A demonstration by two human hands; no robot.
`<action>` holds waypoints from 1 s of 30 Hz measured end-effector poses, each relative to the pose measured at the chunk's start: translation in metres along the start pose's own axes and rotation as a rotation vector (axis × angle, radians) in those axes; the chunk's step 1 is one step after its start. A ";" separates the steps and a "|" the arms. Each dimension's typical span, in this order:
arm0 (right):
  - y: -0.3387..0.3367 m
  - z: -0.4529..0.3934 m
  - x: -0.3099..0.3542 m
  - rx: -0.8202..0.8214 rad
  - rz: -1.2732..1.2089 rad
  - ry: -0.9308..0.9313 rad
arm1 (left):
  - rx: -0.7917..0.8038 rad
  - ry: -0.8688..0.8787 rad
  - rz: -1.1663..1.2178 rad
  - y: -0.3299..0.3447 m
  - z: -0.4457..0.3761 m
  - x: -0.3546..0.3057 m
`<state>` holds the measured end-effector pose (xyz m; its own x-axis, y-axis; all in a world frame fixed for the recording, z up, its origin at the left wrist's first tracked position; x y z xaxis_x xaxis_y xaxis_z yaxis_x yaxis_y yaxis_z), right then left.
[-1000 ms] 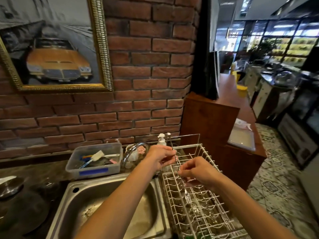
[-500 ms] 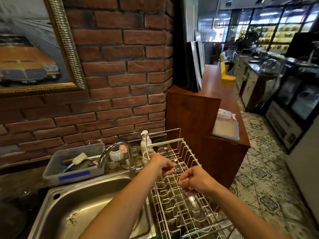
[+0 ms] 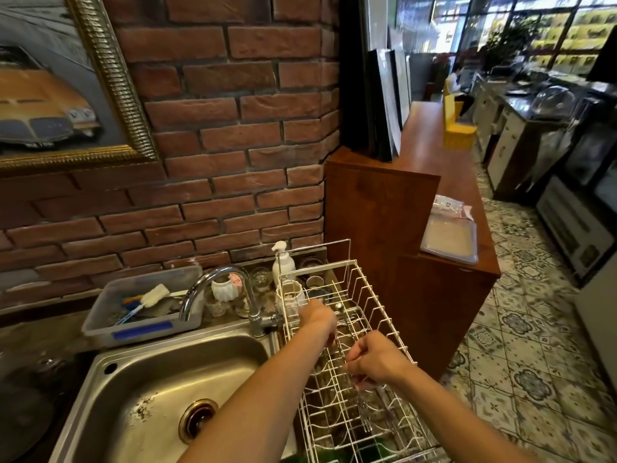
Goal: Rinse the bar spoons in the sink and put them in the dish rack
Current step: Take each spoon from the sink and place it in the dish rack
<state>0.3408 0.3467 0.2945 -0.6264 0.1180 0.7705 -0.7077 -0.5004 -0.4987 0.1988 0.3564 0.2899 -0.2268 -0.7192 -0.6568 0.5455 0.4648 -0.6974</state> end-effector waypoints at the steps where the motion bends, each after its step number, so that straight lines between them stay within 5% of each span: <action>1: 0.002 -0.001 0.001 0.000 0.014 -0.002 | -0.028 0.025 -0.039 0.005 -0.003 0.001; 14: 0.023 -0.003 0.008 0.088 0.125 -0.004 | -0.100 0.146 -0.318 0.020 -0.007 0.003; 30: 0.031 -0.009 -0.005 0.093 0.221 -0.015 | 0.040 0.236 -0.467 0.013 -0.004 0.001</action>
<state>0.3189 0.3385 0.2713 -0.7573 -0.0159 0.6529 -0.5203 -0.5895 -0.6179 0.2026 0.3642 0.2790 -0.6262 -0.7070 -0.3286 0.3721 0.0994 -0.9229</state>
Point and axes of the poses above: each hand's wrist, its own z-axis away from the middle knuckle, its own y-axis out of the palm, x = y × z, the point moved 1 cm from there along -z, towards the middle knuckle, and after that the axes turned 15 degrees about -x, right-handed, at the moved point
